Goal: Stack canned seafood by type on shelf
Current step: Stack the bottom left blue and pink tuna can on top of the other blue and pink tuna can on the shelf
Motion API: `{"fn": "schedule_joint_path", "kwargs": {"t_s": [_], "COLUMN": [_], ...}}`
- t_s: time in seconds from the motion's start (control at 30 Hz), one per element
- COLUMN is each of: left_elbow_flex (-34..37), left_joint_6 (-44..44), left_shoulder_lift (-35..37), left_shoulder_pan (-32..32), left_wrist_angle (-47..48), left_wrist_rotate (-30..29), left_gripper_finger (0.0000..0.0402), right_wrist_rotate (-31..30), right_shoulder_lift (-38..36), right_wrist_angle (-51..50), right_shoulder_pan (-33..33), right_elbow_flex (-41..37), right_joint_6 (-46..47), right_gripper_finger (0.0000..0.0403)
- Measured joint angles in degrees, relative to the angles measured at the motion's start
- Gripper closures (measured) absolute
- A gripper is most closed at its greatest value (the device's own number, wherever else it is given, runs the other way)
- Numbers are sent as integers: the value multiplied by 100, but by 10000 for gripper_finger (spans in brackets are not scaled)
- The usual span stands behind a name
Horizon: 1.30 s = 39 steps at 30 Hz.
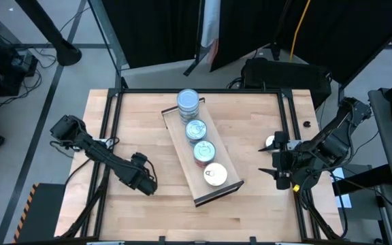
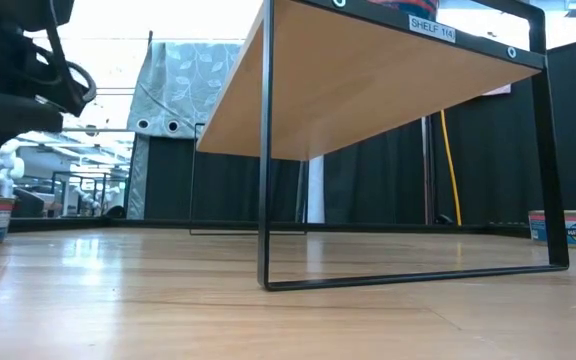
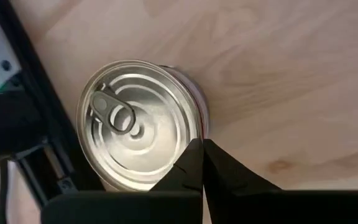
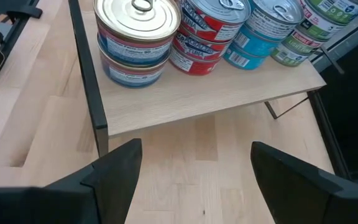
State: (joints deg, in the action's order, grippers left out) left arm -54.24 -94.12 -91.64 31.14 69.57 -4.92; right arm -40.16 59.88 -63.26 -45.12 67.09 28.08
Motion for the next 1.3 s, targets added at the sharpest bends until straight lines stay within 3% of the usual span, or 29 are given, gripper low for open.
{"fn": "schedule_joint_path", "kwargs": {"t_s": [0.17, 0.3, 0.43, 0.7, 0.97, 1.2, 1.3], "left_elbow_flex": [-348, -655, -454, 59, 84, -213, -88], "left_joint_6": [6, -33, -231, -220, -272, -612, -649], "left_shoulder_lift": [-22, -11, -13, -4, -19, -17, -17], "left_shoulder_pan": [35, 87, 86, 87, 119, 248, 278], "left_wrist_angle": [-141, 413, 873, 12, -354, 706, 741], "left_wrist_rotate": [-221, -667, -367, -190, -200, -263, -164], "left_gripper_finger": [401, 401, 401, 401, 402, 402, 402], "right_wrist_rotate": [-13, -31, -33, -31, -29, -29, -29], "right_shoulder_lift": [0, 0, 0, 0, 0, 0, 0], "right_wrist_angle": [2, 4, 4, 4, 4, 4, 4], "right_shoulder_pan": [0, 0, 0, 0, 0, 0, 0], "right_elbow_flex": [0, 0, 0, 0, 0, 0, 0], "right_joint_6": [0, -4, -8, -21, -22, -22, -22], "right_gripper_finger": [110, 110, 110, 110, 110, 110, 110]}}
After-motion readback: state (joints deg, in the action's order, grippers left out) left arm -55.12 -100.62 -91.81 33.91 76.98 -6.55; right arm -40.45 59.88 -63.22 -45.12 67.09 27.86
